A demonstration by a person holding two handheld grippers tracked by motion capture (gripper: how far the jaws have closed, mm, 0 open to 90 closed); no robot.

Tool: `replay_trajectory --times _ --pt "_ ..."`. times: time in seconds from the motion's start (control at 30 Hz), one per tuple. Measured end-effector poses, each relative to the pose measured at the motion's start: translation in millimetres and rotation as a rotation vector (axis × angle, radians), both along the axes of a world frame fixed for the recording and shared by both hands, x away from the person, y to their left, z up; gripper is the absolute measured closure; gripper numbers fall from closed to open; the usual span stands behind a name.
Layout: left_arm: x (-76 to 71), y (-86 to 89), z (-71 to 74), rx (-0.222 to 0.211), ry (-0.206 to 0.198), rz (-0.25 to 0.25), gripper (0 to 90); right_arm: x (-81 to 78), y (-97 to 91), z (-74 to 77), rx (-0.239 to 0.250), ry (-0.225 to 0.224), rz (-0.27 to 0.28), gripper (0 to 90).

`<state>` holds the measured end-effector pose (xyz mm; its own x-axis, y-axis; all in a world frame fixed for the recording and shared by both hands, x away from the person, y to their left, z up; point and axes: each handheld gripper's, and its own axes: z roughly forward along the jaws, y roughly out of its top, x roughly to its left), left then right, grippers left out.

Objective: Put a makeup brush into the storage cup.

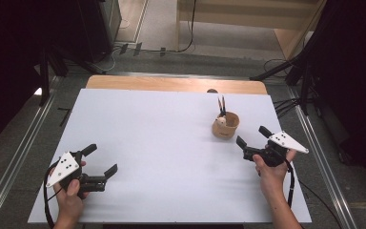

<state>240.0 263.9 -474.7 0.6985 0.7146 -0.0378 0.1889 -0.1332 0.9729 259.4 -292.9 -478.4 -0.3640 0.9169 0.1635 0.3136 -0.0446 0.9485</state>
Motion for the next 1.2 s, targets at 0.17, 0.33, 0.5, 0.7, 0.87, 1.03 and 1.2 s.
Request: replay_trajectory --times 0.17,0.33,0.5,0.7,0.87,1.03,1.2 --pt "0.0 0.6 0.1 0.001 -0.001 0.004 0.0 -11.3 -5.8 2.6 0.019 -0.007 0.003 0.0" --pt "0.1 1.5 0.0 0.000 0.000 0.005 0.0 -23.7 -11.1 5.0 0.009 -0.020 0.005 0.0" --pt "-0.2 1.5 0.5 -0.001 -0.003 0.005 0.0 -34.6 -14.5 0.9 -0.005 -0.010 0.006 0.0" --pt "0.0 2.1 0.5 0.001 0.001 0.006 0.0 -43.4 -20.7 -2.5 -0.005 -0.002 0.004 0.0" --pt "-0.3 2.3 0.8 0.002 -0.002 0.008 0.0 -50.1 -24.7 -3.9 -0.006 0.002 -0.002 0.0" --pt "-0.2 2.9 0.6 0.001 0.000 0.009 0.0 -58.6 -28.9 -6.7 -0.014 0.004 0.001 0.0" --pt "-0.6 3.5 1.4 0.002 -0.007 0.011 0.0 -64.8 -34.2 -10.4 -0.021 0.004 -0.006 0.0"
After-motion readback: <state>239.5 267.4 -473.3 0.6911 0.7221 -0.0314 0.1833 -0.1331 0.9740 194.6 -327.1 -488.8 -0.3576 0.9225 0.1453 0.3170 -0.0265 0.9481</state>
